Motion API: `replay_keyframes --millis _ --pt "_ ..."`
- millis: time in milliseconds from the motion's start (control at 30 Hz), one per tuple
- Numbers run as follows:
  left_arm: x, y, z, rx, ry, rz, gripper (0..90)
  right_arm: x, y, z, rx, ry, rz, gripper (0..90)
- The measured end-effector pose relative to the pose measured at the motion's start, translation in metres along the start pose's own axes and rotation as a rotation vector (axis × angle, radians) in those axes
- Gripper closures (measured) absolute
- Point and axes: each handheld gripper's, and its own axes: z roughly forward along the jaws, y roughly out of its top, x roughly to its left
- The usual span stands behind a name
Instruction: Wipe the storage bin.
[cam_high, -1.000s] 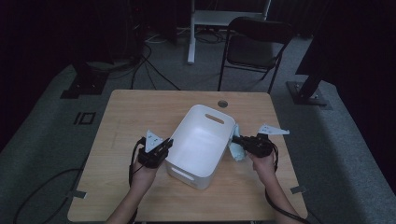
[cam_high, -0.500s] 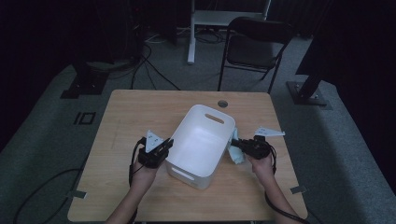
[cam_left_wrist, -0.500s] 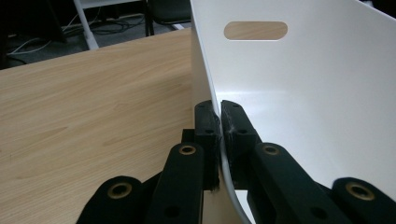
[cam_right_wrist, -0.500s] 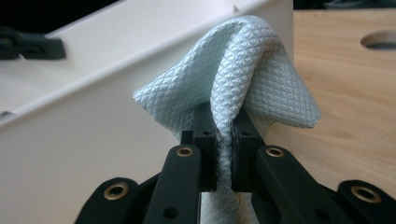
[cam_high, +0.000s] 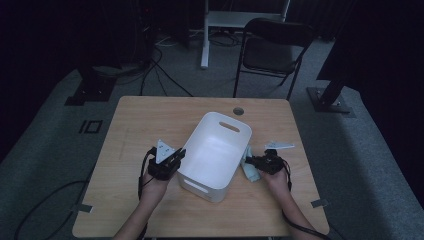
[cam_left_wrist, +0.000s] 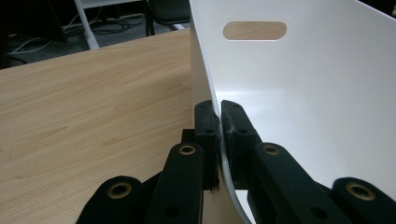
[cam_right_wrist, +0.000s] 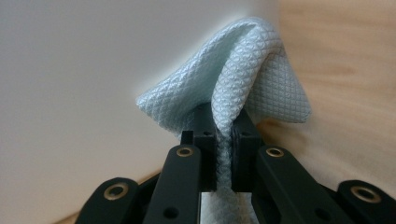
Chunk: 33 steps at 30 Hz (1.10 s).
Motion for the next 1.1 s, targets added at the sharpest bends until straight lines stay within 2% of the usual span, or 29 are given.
replay_keyframes --millis 100,200,367,567,600,667,833,1100 --pt "0.000 0.000 0.000 0.001 0.002 0.000 86.4 0.000 -0.001 0.001 0.005 0.002 0.022 84.0" --pt "0.000 0.000 0.000 0.001 0.004 0.001 86.4 0.004 0.002 -0.004 -0.005 0.013 -0.002 84.0" --pt "-0.001 0.000 0.000 0.002 0.007 -0.001 86.1 0.021 0.011 -0.020 -0.068 0.041 -0.048 84.0" --pt "-0.001 0.000 0.000 0.000 0.007 -0.006 86.2 0.040 0.024 -0.043 -0.181 0.136 -0.081 83.9" --pt "-0.001 0.000 0.000 0.001 0.007 -0.006 86.2 0.043 0.026 -0.045 -0.184 0.131 -0.091 83.9" --pt "-0.001 0.000 0.000 -0.001 0.005 -0.006 86.3 0.049 0.027 -0.046 -0.175 0.083 -0.125 83.9" --pt "-0.001 0.000 0.000 0.001 0.001 0.001 86.3 0.045 0.024 -0.043 -0.174 0.085 -0.101 83.8" --pt "-0.001 0.000 0.000 0.000 0.000 -0.002 86.1 0.032 0.011 -0.028 -0.112 0.060 -0.066 83.9"
